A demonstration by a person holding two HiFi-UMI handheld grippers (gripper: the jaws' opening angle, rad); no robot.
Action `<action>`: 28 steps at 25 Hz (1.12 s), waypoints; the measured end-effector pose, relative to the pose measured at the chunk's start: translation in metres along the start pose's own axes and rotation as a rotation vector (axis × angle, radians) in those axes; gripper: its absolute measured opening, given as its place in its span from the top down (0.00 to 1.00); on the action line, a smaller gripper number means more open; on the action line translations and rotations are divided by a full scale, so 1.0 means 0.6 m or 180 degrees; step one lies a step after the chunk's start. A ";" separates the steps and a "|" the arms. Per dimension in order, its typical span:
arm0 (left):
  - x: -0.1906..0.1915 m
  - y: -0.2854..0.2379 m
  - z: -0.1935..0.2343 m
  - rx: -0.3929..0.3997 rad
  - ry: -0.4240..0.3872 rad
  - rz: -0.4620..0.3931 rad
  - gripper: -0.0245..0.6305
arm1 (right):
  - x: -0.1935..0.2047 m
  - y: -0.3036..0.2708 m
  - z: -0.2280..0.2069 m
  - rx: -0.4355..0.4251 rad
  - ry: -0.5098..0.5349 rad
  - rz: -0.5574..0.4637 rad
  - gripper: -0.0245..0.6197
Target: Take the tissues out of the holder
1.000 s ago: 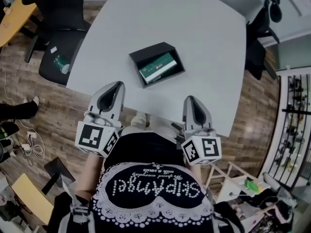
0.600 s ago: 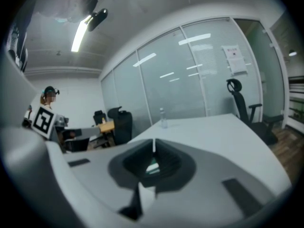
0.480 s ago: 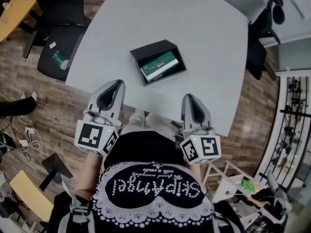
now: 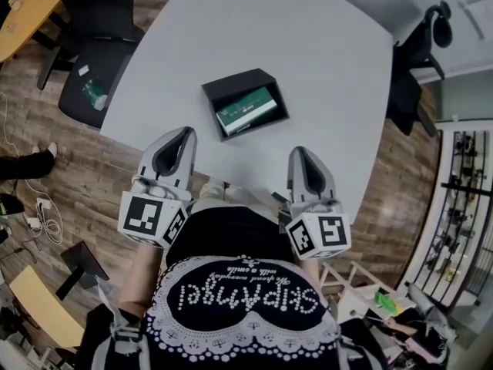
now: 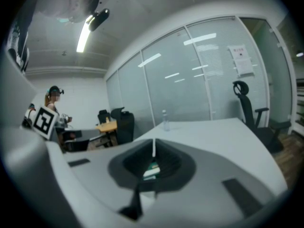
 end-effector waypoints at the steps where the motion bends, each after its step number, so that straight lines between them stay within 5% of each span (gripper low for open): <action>1: -0.001 -0.003 -0.003 0.0009 -0.0003 -0.0004 0.92 | -0.003 0.001 -0.003 0.0001 0.0032 -0.0008 0.90; 12: -0.010 -0.029 -0.042 0.0015 -0.0078 -0.0020 0.91 | -0.017 -0.008 -0.019 -0.0229 0.0844 -0.0159 0.90; 28: -0.015 -0.052 -0.063 -0.0130 -0.0611 -0.0056 0.91 | -0.023 0.005 -0.112 -0.0152 0.0637 -0.0438 0.90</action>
Point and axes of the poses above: the fingertips, and each gripper's own axes: y backward along the fingers, z to its left, x out of its underside, the point moved 6 cm from there along y, backward along the fingers, and after that the axes turned 9 degrees about -x, right-handed, at the moved point
